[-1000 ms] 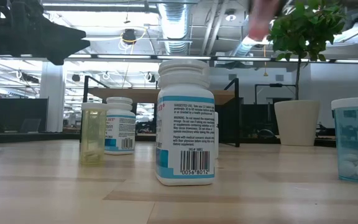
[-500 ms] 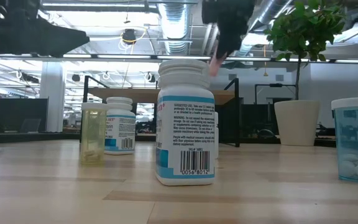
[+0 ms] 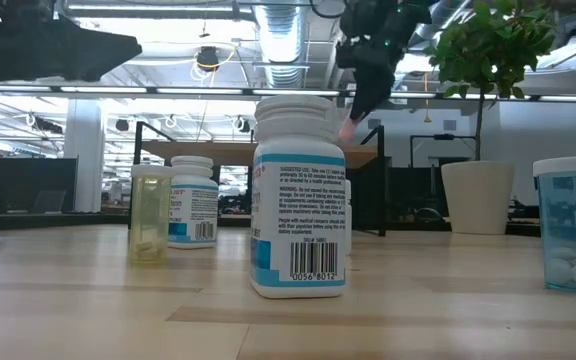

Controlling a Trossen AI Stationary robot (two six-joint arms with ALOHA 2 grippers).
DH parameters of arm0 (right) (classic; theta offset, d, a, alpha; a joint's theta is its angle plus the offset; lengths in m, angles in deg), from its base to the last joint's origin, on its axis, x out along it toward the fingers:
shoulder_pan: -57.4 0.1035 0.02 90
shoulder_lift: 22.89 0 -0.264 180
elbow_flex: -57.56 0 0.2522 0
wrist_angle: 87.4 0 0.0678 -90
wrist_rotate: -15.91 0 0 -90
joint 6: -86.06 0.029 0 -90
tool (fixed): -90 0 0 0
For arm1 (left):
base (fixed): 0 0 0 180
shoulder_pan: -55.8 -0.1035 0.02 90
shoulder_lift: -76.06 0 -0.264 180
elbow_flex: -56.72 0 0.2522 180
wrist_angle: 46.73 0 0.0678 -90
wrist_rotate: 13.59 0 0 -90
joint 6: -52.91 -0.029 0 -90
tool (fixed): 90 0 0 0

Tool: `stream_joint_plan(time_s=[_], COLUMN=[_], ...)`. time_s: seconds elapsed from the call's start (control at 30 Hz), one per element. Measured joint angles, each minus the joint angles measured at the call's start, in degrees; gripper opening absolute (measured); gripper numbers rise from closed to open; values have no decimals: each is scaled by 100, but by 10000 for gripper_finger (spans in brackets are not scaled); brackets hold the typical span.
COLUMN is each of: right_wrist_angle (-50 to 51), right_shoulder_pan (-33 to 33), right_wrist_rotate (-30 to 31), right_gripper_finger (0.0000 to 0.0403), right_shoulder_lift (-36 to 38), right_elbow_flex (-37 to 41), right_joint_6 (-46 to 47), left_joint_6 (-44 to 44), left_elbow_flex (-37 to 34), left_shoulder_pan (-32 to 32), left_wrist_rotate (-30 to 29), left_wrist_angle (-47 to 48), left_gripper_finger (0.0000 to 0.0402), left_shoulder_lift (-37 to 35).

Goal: Pick and place medicine bottles onto shelf by color
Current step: Put the orange pill bottle on the shelf

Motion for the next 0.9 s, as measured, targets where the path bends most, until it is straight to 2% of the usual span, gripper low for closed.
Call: stream_joint_plan(time_s=[0.17,0.37,0.7,0.9], right_wrist_angle=[51,348,2158,2959], right_shoulder_pan=[-109,-119,-235,-222], right_wrist_rotate=[85,152,195,195], right_gripper_finger=[120,119,120,120], right_shoulder_lift=[-151,-651,-1990,-2578], right_elbow_flex=[-338,-1304,-3178,-3860], right_joint_6=[-220,-386,-367,-369], left_joint_6=[-2,-33,80,161], left_elbow_flex=[0,0,0,0], left_shoulder_pan=[-2,-4,-4,-4], left_wrist_rotate=[-2,-7,-2,0], left_wrist_angle=[-97,-101,-97,-93], left_gripper_finger=[217,217,217,217], left_shoulder_lift=[0,-1,-1,-1])
